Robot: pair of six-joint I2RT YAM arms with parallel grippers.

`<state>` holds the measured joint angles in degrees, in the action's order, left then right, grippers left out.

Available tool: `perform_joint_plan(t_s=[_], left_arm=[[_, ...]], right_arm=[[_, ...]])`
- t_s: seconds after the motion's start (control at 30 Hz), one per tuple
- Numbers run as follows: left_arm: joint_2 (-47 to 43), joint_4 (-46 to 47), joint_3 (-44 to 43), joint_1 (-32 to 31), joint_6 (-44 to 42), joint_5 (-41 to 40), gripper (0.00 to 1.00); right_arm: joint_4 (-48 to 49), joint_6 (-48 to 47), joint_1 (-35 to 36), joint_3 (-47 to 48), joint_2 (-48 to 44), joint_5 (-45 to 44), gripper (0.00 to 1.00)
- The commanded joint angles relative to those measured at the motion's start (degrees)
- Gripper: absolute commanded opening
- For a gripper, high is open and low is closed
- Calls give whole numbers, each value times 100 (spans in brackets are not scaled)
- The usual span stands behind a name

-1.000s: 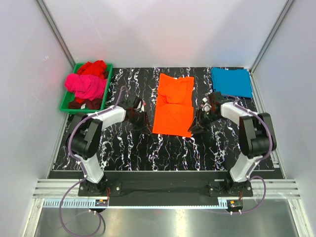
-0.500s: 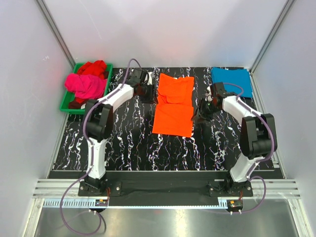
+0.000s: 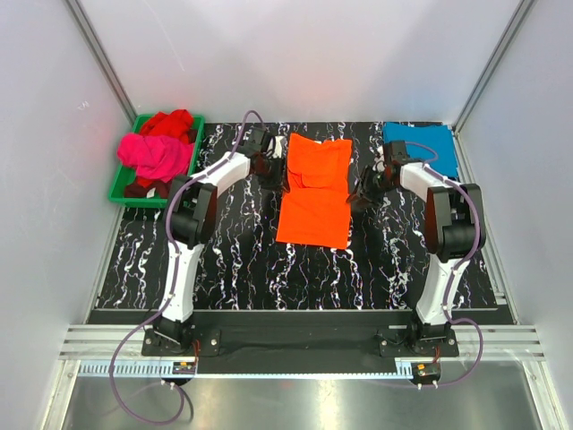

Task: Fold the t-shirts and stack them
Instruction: Fold the tshirt

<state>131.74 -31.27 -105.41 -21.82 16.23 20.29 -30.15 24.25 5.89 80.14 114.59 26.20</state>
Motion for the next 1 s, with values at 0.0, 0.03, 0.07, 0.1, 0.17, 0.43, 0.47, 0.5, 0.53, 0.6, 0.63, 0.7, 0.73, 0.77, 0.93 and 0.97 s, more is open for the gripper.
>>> perform_joint_plan(t_s=[0.0,0.03,0.07,0.1,0.17,0.43,0.47,0.5,0.53,0.6,0.63,0.7,0.73,0.77,0.93,0.97], left_arm=[[53,322,-261,29,-146,264,41],[79,323,-296,29,-138,282,41],[114,288,-331,29,-129,300,39],[150,244,-401,29,-137,387,35],[159,253,-411,29,-129,431,30],[1,191,-543,38,73,406,0],[-86,165,-516,55,126,283,0],[-131,173,-473,73,231,230,0],[-184,200,-420,90,301,151,0],[-342,392,-132,117,433,-51,0],[-360,411,-77,143,460,-113,0],[-334,411,-24,170,495,-87,0],[-325,402,-15,187,495,-87,0],[-307,385,2,187,495,-139,0],[-219,437,-41,240,478,-52,0],[-193,411,-85,240,478,-26,0]], right_arm=[[246,9,9,-427,-260,341,42],[299,10,17,-533,-305,368,42],[317,18,9,-630,-357,386,42],[326,18,9,-796,-480,360,42],[308,-25,9,-903,-560,316,42],[352,-17,9,-912,-560,298,42],[369,27,9,-921,-551,290,42],[387,36,9,-947,-543,307,42],[439,71,9,-956,-534,307,42],[466,97,9,-982,-508,325,42],[466,106,26,-991,-499,325,42],[466,97,17,-1009,-481,307,42],[466,97,9,-1009,-490,299,42],[466,106,9,-1009,-490,290,42],[475,89,0,-650,-244,202,47],[449,89,9,-553,-165,193,47]])
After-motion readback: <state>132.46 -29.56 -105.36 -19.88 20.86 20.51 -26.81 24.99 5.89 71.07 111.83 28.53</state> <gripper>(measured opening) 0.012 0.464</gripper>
